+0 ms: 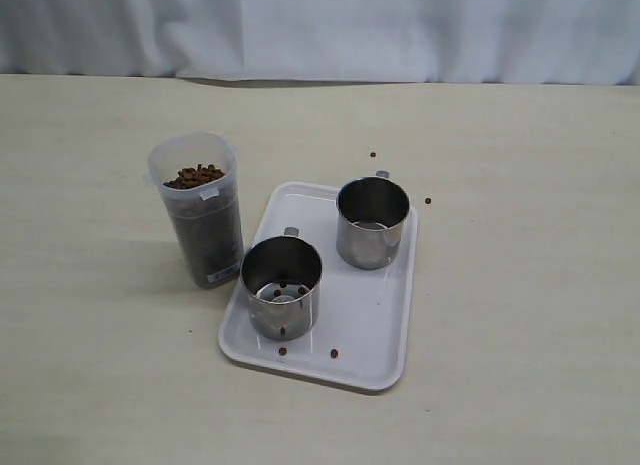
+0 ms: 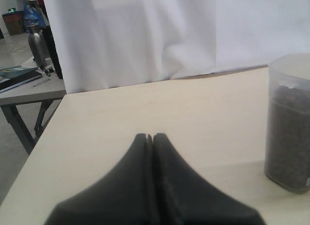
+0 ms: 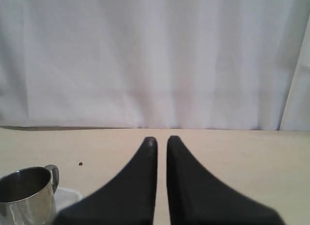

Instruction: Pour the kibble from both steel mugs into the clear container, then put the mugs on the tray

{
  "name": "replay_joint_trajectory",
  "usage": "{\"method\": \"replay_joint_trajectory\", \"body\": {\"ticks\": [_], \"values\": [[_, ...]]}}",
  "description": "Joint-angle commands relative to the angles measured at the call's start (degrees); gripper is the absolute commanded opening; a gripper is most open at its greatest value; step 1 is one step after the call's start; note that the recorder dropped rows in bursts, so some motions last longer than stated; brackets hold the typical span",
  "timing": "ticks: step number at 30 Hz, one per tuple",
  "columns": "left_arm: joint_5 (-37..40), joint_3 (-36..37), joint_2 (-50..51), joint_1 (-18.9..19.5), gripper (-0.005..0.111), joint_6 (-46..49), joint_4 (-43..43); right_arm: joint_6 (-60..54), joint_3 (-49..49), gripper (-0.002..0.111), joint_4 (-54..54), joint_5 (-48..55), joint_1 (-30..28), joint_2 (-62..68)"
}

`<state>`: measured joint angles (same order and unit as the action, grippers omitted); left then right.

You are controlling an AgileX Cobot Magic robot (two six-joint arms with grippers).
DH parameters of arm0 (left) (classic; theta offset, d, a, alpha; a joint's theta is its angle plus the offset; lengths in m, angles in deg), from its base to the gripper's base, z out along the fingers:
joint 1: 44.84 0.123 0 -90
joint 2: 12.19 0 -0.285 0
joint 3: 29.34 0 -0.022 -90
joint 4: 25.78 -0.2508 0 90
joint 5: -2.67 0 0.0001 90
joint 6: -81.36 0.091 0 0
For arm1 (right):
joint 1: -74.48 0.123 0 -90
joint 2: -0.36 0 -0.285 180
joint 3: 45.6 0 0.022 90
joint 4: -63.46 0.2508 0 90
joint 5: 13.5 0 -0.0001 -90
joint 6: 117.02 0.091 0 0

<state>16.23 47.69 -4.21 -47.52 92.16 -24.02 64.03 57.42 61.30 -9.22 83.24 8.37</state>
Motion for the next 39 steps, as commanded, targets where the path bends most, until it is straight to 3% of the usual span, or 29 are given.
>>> {"method": "replay_joint_trajectory", "body": {"ticks": [1,39], "values": [[-0.23,0.19,-0.19,-0.44,0.000,-0.12,0.38,0.05,-0.24,0.005,-0.43,2.10,-0.27,-0.22],[-0.23,0.19,-0.19,-0.44,0.000,-0.12,0.38,0.05,-0.24,0.005,-0.15,3.52,-0.27,-0.22]]}}
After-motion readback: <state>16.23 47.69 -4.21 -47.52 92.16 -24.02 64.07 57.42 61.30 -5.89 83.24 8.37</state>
